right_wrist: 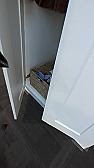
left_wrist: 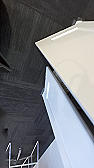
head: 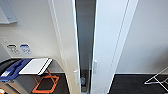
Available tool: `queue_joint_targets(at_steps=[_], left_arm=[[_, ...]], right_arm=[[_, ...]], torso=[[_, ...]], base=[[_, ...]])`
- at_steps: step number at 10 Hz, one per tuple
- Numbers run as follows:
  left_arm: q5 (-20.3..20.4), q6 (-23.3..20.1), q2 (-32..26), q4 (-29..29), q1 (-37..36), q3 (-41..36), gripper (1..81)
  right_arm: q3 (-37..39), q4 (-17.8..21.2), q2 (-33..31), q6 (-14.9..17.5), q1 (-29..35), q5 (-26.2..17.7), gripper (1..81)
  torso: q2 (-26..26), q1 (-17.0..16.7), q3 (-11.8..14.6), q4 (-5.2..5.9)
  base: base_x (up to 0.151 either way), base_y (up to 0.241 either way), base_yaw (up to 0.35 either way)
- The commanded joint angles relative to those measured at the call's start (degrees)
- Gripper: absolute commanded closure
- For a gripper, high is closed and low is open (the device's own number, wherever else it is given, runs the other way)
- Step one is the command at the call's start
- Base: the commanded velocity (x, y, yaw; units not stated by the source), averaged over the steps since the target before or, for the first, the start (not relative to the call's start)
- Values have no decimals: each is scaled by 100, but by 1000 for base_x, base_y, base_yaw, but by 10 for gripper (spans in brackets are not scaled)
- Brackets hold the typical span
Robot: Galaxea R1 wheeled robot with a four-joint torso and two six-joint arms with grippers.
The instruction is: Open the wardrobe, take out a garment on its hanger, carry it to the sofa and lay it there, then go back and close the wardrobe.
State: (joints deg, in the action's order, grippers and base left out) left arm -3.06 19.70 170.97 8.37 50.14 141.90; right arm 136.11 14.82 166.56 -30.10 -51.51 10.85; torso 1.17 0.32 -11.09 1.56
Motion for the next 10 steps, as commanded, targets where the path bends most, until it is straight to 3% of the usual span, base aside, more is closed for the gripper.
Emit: queue_joint_targets(at_steps=[1, 6, 10], left_arm=[[-213, -45, 16, -556, -203, -189, 10], [-108, -72, -116, -1864, 1264, -294, 10], [210, -124, -511, -2191, 2065, -198, 10]], right_arm=[[-15, -753, 11, -14, 49, -145, 10], [292, -2263, -147, -14, -1234, -135, 10], [941, -3265, -138, 22, -2271, -162, 10]], torso=[[0, 0, 0, 0], [0, 0, 0, 0], [2, -2, 2, 0]], base=[[0, 0, 0], [0, 0, 0], [0, 0, 0]])
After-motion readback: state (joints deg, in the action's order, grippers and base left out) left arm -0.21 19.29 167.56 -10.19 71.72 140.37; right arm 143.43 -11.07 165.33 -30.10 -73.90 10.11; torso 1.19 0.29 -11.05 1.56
